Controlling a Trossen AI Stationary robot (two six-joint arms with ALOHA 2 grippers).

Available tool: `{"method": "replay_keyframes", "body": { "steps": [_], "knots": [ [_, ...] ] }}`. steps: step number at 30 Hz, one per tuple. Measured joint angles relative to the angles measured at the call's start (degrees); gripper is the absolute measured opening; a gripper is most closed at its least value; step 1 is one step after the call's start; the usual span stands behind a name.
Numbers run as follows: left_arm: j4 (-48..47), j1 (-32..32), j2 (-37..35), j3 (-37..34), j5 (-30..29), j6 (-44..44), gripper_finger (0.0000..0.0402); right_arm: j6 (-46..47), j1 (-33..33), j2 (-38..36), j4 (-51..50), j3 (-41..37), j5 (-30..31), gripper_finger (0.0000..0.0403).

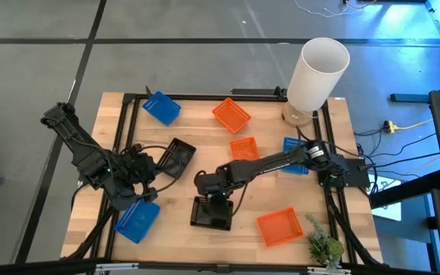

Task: Stack baskets by color
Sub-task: Stack the bottom black bin on the top black bin

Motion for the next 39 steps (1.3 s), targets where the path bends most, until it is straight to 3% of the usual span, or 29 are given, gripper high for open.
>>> {"method": "replay_keyframes", "body": {
  "steps": [15,31,34,39],
  "knots": [
    [0.0,0.0,0.0,0.0,0.0,-0.5,0.0,-0.3,-0.6,1.6,0.0,-0.2,0.9,0.0106],
    [0.0,0.0,0.0,0.0,0.0,-0.5,0.0,-0.2,-1.7,1.6,11.1,-9.5,-0.1,0.0104],
    [0.0,0.0,0.0,0.0,0.6,-0.5,0.0,-1.5,-1.8,1.6,11.5,-9.6,-0.1,0.0084],
    [0.0,0.0,0.0,0.0,1.5,-1.8,0.0,-1.8,-2.2,1.6,13.5,-9.6,-1.9,0.0011]
  ]
}}
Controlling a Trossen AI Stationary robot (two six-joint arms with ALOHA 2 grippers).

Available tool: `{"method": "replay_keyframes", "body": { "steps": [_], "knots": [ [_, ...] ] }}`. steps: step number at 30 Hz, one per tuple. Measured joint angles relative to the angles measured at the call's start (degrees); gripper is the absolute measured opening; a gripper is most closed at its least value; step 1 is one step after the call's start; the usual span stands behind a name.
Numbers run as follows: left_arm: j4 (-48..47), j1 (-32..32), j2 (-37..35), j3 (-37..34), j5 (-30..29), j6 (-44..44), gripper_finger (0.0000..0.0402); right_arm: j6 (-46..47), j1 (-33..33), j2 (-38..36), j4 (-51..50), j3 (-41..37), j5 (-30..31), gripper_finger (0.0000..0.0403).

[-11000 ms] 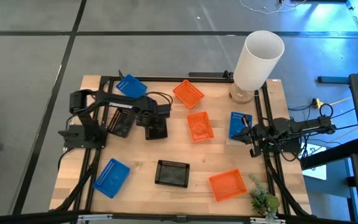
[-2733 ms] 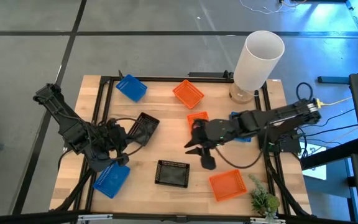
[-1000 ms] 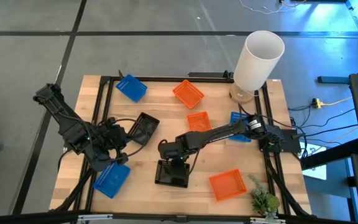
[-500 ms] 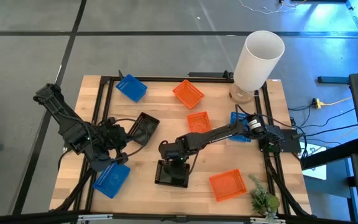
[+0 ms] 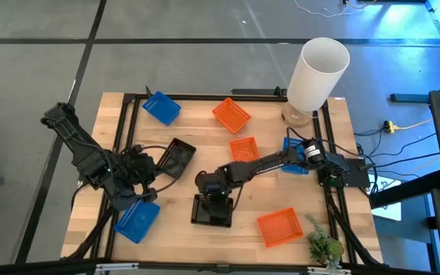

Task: Stack baskets by color
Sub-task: Stack the bottom black bin on the top black bin

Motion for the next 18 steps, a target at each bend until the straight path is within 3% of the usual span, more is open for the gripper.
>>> {"method": "replay_keyframes", "body": {
  "steps": [8,11,18],
  "knots": [
    [-0.3,0.0,0.0,-0.6,2.6,-3.0,0.0,-3.0,-1.7,-0.8,-2.9,1.4,-0.2,0.0002],
    [-1.7,0.6,0.0,-2.5,3.4,-7.5,0.0,-6.5,-2.5,-1.3,-7.6,5.7,0.3,0.0002],
    [-4.8,2.1,0.0,-7.9,6.4,-21.3,0.0,-18.0,-3.8,-1.3,-19.9,19.2,8.3,0.0001]
  ]
}}
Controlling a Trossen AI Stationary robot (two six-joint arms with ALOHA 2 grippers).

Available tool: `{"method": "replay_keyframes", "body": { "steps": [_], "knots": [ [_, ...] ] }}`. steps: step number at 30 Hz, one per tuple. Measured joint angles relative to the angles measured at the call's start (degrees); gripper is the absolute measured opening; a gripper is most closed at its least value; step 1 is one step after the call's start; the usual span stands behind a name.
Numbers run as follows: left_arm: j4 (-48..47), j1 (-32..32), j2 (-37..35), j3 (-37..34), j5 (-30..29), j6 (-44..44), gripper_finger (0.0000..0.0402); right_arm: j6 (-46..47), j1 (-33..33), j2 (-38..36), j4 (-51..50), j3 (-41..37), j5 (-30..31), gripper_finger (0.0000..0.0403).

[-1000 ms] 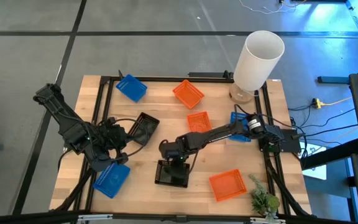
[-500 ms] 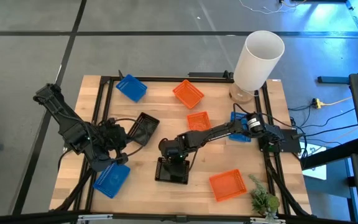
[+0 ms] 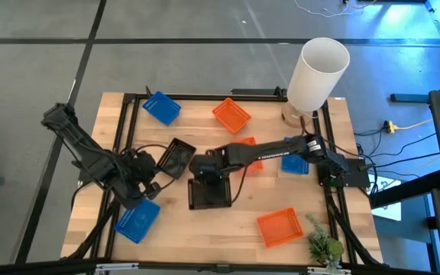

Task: Stack baskets by color
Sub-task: Stack the bottom black bin on the top black bin

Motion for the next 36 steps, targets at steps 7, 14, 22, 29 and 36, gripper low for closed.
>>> {"method": "replay_keyframes", "body": {
  "steps": [7,14,22,29,36],
  "knots": [
    [2.0,3.2,0.0,-6.2,2.7,-14.7,0.0,-8.7,-3.5,-0.1,-4.0,10.3,7.2,0.0001],
    [9.5,7.4,0.0,-14.3,4.1,-23.7,0.0,-14.8,-8.0,-0.1,-4.3,12.0,7.2,0.0],
    [12.1,13.4,0.0,-18.8,0.9,-26.0,0.0,-18.0,-12.3,-0.1,-3.9,12.0,7.2,0.0],
    [11.4,20.1,1.8,-21.8,1.4,-28.3,0.0,-19.7,-14.0,-0.1,-3.4,11.9,7.1,0.0],
    [14.0,24.8,6.3,-23.5,4.6,-29.1,0.0,-21.1,-14.3,-0.1,-1.6,11.8,2.5,0.0]
  ]
}}
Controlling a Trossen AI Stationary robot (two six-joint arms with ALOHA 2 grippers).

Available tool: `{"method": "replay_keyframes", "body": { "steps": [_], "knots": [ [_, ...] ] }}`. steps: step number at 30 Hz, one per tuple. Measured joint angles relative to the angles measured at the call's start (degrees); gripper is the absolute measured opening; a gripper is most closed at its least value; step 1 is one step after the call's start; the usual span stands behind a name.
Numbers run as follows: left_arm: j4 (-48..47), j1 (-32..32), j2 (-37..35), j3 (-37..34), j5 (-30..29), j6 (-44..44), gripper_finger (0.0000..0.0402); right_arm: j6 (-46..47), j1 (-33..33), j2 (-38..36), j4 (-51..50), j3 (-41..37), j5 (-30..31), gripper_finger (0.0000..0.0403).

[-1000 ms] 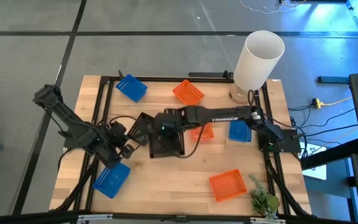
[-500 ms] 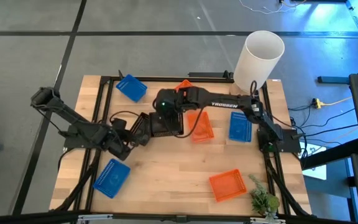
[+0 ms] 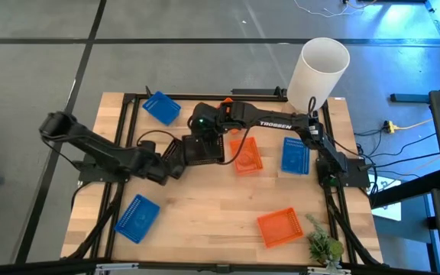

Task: Stack baskets by color
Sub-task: Stack the bottom black bin on the top black bin

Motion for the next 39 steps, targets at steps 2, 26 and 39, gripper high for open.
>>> {"method": "replay_keyframes", "body": {
  "steps": [2,26,39],
  "knots": [
    [2.1,0.8,0.8,0.0,0.6,2.3,0.0,0.0,0.0,0.0,0.4,0.0,-1.0,0.0],
    [4.7,-2.2,-3.2,3.7,3.4,15.1,0.0,-18.3,0.0,0.1,-4.5,-0.1,-3.9,0.0],
    [-16.1,-8.7,-8.8,15.6,2.3,12.9,0.0,-59.8,1.3,0.1,8.3,-0.1,-13.2,0.0]
  ]
}}
